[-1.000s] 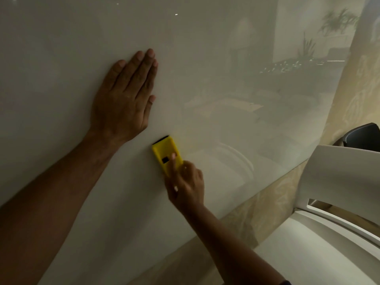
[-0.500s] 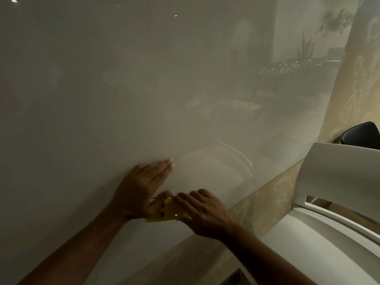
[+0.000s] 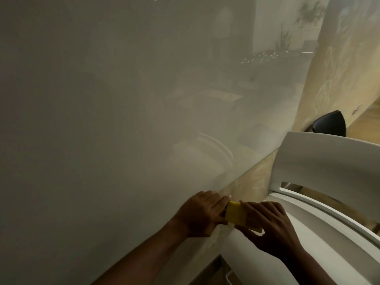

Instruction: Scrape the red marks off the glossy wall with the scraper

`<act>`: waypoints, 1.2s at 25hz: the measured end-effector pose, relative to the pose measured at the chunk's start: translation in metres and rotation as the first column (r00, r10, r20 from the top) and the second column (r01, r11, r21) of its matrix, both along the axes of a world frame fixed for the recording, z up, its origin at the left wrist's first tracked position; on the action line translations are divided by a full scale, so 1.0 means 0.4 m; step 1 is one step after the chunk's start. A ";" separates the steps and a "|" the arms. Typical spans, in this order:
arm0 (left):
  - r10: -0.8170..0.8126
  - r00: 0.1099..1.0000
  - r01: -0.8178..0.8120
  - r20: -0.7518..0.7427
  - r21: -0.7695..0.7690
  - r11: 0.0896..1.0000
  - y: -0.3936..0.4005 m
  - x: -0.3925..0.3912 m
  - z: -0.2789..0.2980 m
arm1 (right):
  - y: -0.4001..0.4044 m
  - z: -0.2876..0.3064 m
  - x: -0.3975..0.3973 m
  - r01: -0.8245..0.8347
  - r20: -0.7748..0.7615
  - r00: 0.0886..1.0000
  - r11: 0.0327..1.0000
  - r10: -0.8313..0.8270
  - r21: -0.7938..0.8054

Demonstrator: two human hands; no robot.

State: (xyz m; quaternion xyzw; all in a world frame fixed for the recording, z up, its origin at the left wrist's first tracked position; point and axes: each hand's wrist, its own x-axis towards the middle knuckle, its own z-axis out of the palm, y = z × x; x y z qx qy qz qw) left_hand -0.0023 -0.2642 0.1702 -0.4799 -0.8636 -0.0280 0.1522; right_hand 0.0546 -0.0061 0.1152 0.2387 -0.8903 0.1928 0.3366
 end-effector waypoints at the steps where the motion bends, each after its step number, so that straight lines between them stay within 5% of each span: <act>1: -0.023 0.998 0.024 0.058 -0.006 1.000 0.048 -0.004 -0.031 | 0.043 -0.027 0.017 0.037 0.061 0.997 0.999 -0.036 -0.015; 8: -0.107 0.961 0.116 0.256 -0.018 0.993 0.330 -0.030 -0.221 | 0.284 -0.213 0.116 0.218 0.343 0.919 0.975 -0.195 -0.032; 13: -0.047 0.944 0.108 0.327 -0.172 0.979 0.528 -0.035 -0.353 | 0.391 -0.357 0.148 0.388 0.450 0.826 0.922 -0.339 -0.017; 19: 0.027 0.872 0.150 0.488 -0.319 0.936 0.659 0.003 -0.517 | 0.476 -0.485 0.176 0.539 0.621 0.631 0.838 -0.466 0.081; 24: 0.045 0.825 0.236 0.563 -0.415 0.879 0.682 0.029 -0.557 | 0.477 -0.558 0.218 0.559 0.722 0.475 0.806 -0.503 0.193; 30: 0.063 0.793 0.266 0.606 -0.438 0.859 0.704 -0.002 -0.565 | 0.486 -0.575 0.215 0.520 0.742 0.407 0.803 -0.532 0.291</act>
